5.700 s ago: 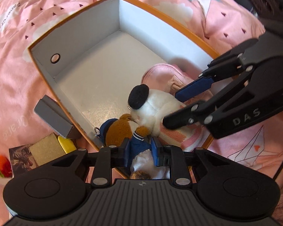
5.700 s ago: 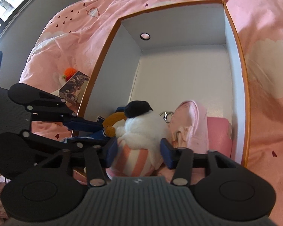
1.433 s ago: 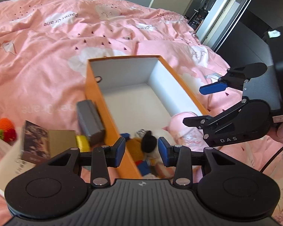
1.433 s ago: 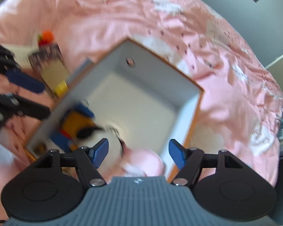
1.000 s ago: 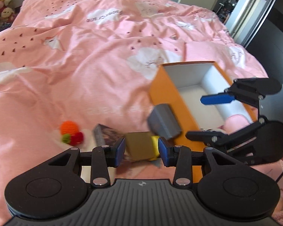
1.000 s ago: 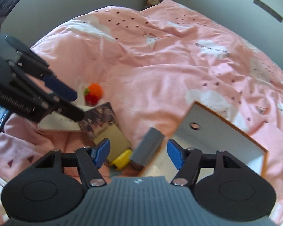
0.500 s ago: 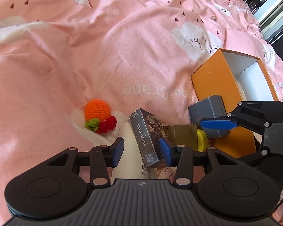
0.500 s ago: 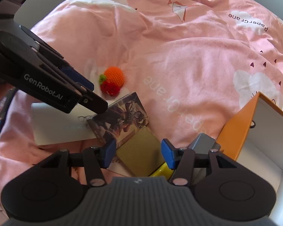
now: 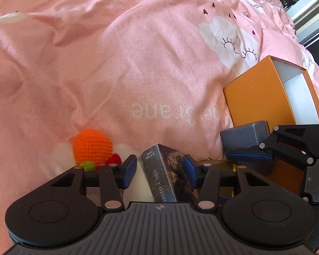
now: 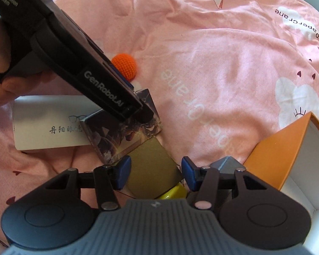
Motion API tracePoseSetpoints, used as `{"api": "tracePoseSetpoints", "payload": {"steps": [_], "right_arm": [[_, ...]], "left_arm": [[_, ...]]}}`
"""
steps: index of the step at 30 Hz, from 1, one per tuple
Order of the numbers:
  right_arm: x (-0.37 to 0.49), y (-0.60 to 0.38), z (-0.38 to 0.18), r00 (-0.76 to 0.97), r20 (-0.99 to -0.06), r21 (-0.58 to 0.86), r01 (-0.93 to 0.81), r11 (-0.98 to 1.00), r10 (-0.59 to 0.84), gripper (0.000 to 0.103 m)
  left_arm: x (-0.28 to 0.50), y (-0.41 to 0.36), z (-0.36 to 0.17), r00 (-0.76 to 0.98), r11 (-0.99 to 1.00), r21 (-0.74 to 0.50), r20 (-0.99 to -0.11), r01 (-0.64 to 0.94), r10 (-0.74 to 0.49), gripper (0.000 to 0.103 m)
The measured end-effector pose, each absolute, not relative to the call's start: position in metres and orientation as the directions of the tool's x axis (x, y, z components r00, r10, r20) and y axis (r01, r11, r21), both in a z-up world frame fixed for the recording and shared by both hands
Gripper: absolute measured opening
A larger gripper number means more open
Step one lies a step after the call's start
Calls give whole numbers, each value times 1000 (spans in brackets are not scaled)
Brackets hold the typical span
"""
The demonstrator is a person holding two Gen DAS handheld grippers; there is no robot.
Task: Organize objects
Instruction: 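Grasp the silver photo card box with the left tool while the right tool grasps the grey box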
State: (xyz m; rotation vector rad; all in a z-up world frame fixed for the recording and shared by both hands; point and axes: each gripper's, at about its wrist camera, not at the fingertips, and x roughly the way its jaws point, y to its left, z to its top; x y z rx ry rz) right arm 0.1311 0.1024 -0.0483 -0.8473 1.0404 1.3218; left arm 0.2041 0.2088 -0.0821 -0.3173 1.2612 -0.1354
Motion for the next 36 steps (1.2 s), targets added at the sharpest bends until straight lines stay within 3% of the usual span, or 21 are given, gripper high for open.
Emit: {"api": "tracePoseSetpoints", "payload": {"steps": [1,8,15,24,30,33,35,36], "right_arm": [[132,103,-49,-46,-939,81,-992,91,341,54],[135,101,-51,-56,-941,92,-991,93,335,54],[133,100,-56,-53,-939,90,-991,94,341,54],[132,100,-57,-36,-941,66,-995,78,337,54],[136,85,-20,9,-926,-9,-1000,-1,376,54],[136,82,-9,39,-935,-87,-989,-122,352,64],[134,83,-9,82,-944,-159,-962,-222,321,77],[133,84,-11,101,-949,-187,-944,-274,299,77]], "left_arm": [[205,207,-81,309,953,-296,-914,-60,-265,44],[196,193,-59,361,960,-277,-900,-44,-244,33],[185,183,-52,341,924,-373,-883,-88,-324,33],[163,162,-62,329,949,-303,-908,-91,-258,26],[158,166,-43,385,950,-301,-889,-86,-247,25],[158,169,-33,407,946,-312,-878,-91,-251,25],[160,171,-29,417,940,-328,-870,-93,-262,25],[161,171,-27,420,938,-335,-867,-90,-269,25]]}}
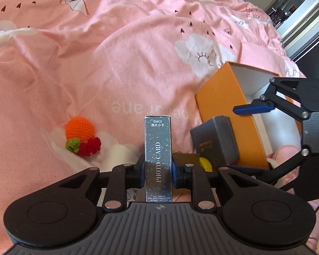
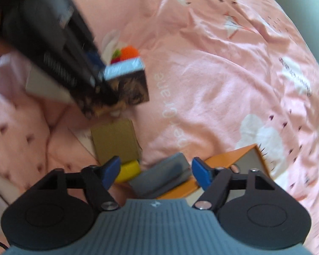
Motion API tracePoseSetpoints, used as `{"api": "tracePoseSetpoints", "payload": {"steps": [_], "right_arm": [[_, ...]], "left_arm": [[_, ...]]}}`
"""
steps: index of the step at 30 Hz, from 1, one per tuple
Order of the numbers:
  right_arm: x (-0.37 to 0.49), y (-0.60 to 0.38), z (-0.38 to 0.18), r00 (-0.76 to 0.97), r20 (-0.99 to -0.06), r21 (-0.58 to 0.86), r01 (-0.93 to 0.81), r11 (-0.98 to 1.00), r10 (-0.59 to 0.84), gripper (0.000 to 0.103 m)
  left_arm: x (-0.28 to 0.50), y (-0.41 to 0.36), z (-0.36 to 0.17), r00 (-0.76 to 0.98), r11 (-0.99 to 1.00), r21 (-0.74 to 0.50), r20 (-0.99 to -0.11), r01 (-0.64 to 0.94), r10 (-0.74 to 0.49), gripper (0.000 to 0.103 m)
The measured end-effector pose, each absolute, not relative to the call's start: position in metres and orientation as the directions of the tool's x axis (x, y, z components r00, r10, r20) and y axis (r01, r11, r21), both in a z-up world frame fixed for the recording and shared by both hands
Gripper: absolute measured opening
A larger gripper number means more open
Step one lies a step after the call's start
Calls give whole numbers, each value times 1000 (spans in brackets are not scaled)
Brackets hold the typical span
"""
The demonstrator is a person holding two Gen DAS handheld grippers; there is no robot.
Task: Organize objects
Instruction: 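Grasp the silver photo card box with the left tool while the right tool grasps the grey box, then lift both boxes and carry them over the orange box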
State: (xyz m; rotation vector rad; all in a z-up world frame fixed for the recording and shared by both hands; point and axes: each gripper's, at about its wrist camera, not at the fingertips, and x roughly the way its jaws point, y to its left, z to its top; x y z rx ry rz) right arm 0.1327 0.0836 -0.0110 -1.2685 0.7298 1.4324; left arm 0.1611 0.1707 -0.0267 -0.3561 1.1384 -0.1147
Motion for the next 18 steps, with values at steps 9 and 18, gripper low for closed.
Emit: {"api": "tracePoseSetpoints", "payload": {"steps": [9,18], "right_arm": [[132,97,-35,113,-980,-185,-817,-546,164,91],[116,99,-42,117,-989,-147,-767,-624,89,91]], "left_arm": [[168,170,-21,425,933,-355,-856,-64,-296,25],[168,174,-21,412,933,-352,-862,-69,-295,25]]}}
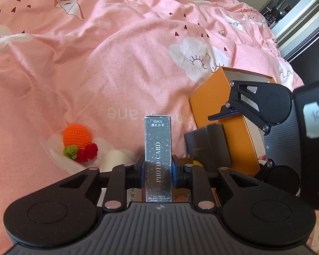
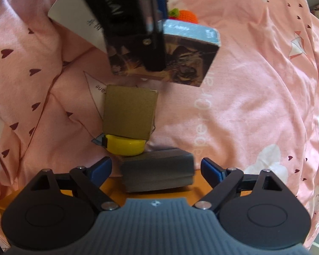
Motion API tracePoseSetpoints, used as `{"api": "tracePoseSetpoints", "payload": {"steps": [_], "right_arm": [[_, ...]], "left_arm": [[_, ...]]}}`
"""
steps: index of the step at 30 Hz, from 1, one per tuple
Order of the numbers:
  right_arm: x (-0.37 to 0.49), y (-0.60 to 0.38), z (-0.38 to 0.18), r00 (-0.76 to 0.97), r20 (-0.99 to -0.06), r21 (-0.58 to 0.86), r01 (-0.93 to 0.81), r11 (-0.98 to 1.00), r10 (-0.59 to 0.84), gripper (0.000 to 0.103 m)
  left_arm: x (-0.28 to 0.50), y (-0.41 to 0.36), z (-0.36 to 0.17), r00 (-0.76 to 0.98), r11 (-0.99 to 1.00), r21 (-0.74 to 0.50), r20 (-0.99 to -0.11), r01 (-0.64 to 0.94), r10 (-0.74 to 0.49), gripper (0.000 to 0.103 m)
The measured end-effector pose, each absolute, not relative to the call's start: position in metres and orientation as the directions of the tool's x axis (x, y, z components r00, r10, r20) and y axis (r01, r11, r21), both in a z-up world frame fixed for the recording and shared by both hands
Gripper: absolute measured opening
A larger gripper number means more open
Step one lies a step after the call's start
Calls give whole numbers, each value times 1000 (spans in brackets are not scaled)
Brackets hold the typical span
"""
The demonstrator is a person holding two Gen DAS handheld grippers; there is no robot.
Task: Organize objects
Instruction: 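Lift both boxes and carry them over the orange box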
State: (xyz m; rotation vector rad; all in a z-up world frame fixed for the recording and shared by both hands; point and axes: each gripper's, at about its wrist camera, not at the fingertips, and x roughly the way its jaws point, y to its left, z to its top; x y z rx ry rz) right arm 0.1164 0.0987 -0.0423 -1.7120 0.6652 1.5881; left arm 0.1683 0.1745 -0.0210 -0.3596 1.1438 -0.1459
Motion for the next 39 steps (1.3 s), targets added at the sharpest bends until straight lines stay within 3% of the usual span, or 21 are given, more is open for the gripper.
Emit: {"api": "tracePoseSetpoints", "payload": {"steps": [3,6,9,10,11,14,16,19,23,29,34,39], "right_arm": [[108,98,-53,172,-982,-182,-738,-650,79,91],[106,99,-58,227,-969,-236,-730,-641,98,79],[107,98,-52,232,-967,-248,-748,-615,109,77],[106,96,-49,232,-965,-255,-748,-613,119,69],[106,94,-44,223,-967,-251,-750,-612,123,41],[108,90,-25,244,-955,-298,-769,-566,171,32],[112,86,-11,224,-958,-285,-789,-544,177,36],[116,79,1,189,-967,-253,-806,-535,172,64],[117,70,-2,157,-974,-222,-790,-571,162,79],[135,82,-15,141,-976,-214,-783,-584,169,82],[144,96,-28,53,-996,-86,-781,-619,71,82],[147,109,-42,106,-993,-113,-744,-658,52,88]], "left_arm": [[167,177,-14,408,936,-347,-864,-56,-295,25],[164,179,-3,415,942,-332,-864,-47,-284,25],[159,181,9,427,948,-316,-864,-47,-267,25],[158,181,14,431,951,-306,-865,-46,-257,25],[156,180,17,434,953,-299,-865,-45,-251,25],[152,178,29,437,955,-293,-865,-38,-248,25],[151,174,38,437,958,-287,-865,-27,-247,25],[152,171,49,437,961,-276,-865,-7,-245,25],[159,166,51,421,963,-271,-872,7,-249,25],[171,156,36,400,956,-290,-874,29,-277,25],[183,159,20,387,951,-310,-873,26,-295,25],[190,167,5,368,944,-330,-875,20,-314,25]]}}
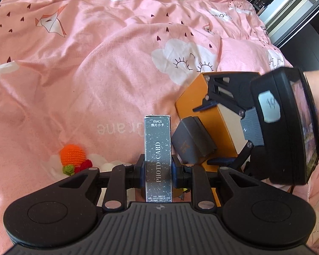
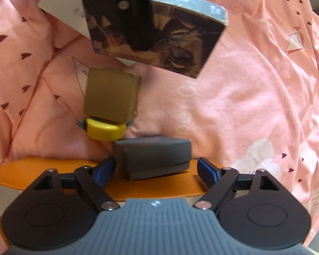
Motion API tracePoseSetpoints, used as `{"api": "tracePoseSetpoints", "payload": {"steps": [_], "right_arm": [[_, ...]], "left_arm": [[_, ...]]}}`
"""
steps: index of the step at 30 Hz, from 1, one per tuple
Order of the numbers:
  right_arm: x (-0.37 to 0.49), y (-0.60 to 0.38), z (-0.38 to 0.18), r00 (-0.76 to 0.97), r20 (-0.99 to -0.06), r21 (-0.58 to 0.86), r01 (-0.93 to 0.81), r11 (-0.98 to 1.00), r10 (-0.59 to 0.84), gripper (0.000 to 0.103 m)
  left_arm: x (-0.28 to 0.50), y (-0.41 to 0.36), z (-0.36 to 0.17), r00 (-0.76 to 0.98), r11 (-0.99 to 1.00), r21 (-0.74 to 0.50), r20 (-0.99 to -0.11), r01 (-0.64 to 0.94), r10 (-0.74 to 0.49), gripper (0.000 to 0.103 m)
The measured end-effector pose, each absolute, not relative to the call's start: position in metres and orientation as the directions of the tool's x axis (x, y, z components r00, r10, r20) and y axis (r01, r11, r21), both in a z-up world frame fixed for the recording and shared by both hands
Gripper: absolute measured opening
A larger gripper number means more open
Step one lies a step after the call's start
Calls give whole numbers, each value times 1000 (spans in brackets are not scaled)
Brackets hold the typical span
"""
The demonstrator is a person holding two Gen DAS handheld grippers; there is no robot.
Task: Organize objects
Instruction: 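Lift both boxes and carry them over the orange box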
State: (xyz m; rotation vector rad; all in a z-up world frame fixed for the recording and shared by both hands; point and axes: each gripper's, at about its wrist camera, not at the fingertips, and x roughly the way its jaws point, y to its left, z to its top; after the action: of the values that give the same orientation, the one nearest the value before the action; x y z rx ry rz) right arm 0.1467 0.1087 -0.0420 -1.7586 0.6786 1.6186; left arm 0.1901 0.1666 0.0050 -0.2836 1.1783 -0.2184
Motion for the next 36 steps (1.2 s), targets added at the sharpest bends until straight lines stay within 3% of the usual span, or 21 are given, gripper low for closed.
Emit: {"api": "tracePoseSetpoints", "payload": {"steps": [9,13,18,28,36], "right_arm": [[163,132,-65,-6,-997,53,-786,-616,-78,93],[161,126,-69,-33,-996,77,-796,-600,-84,80],[151,109,-51,-8,-1000,10,-782,-623,-6,79],[170,57,52,-2,-961,-147,-843,-517,276,79],[211,-10,54,112,-956,-213,-900,-380,271,78]], "left_arm": [[194,174,-11,343,930,-369,-872,11,-350,25],[193,173,-14,336,927,-375,-872,7,-355,25],[189,169,-7,351,927,-374,-868,2,-351,25],[181,126,52,446,923,-373,-814,91,-373,25],[201,52,53,433,889,-407,-777,209,-457,25]]}}
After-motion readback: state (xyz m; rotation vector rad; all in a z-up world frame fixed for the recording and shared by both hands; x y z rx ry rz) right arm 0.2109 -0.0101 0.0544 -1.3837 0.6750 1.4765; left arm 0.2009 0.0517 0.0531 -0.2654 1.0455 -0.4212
